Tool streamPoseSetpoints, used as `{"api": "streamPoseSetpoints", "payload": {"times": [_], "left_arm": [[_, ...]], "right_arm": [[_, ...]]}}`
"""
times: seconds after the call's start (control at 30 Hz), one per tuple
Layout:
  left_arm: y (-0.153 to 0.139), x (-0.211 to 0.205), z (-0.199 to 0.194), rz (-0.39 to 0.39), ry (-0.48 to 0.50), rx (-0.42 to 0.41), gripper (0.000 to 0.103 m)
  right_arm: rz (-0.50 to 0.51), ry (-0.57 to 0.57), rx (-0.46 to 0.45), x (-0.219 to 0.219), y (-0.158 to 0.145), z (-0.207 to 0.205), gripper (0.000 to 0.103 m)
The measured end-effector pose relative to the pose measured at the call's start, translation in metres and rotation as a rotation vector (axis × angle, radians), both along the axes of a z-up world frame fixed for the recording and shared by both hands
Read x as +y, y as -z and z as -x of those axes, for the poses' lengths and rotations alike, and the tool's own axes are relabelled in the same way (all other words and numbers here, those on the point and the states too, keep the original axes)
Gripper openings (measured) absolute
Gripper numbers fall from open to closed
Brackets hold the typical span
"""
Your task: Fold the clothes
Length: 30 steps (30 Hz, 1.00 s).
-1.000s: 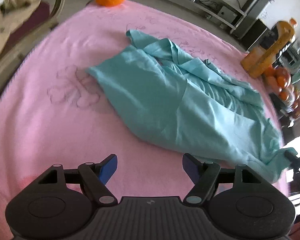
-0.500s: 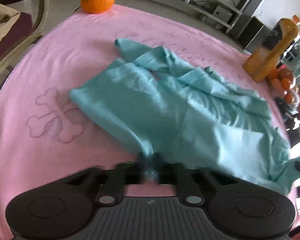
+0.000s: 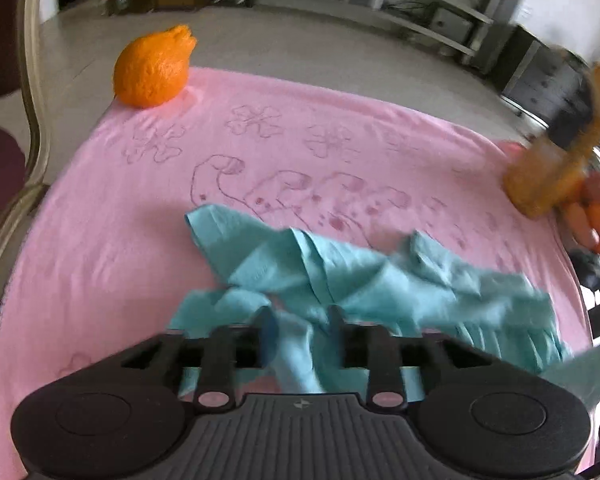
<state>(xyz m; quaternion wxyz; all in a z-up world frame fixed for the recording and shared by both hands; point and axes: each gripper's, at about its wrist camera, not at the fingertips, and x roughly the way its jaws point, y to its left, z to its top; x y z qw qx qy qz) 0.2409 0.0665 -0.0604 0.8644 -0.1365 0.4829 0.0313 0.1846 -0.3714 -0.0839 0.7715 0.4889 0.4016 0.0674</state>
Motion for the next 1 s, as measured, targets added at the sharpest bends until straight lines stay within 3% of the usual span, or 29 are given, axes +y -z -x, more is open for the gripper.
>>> {"api": "streamPoseSetpoints", "payload": {"times": [0.3,0.47,0.6,0.7,0.77,0.83,0.93,1.0], "left_arm": [[0.007,0.023,0.065,0.154,0.056,-0.068,0.048],[0.029,0.014,0.081,0.202,0.093,-0.092,0.047],[0.041,0.012,0.066,0.246,0.049,-0.101,0.041],[0.04,0.013,0.056,0.231,-0.019,-0.102,0.016],[0.031,0.01,0.053,0.209,-0.032,-0.12,0.006],[0.021,0.005,0.049,0.193,-0.028,-0.14,0.004],[0.011,0.0,0.043,0.23,-0.021,-0.158,0.005],[0.013,-0.002,0.042,0.251,-0.022,-0.149,0.015]], "right_arm": [[0.031,0.109,0.097,-0.021,0.042,-0.047,0.003],[-0.051,0.15,0.14,-0.029,0.077,-0.048,0.003],[-0.076,0.135,0.112,-0.03,0.082,-0.044,0.003],[-0.094,0.119,0.088,-0.032,0.083,-0.042,0.004],[-0.114,0.114,0.074,-0.034,0.085,-0.041,0.004],[-0.132,0.115,0.074,-0.036,0.084,-0.041,0.005],[-0.132,0.102,0.052,-0.037,0.078,-0.044,0.005],[-0.132,0.092,0.047,-0.036,0.076,-0.044,0.005]]}}
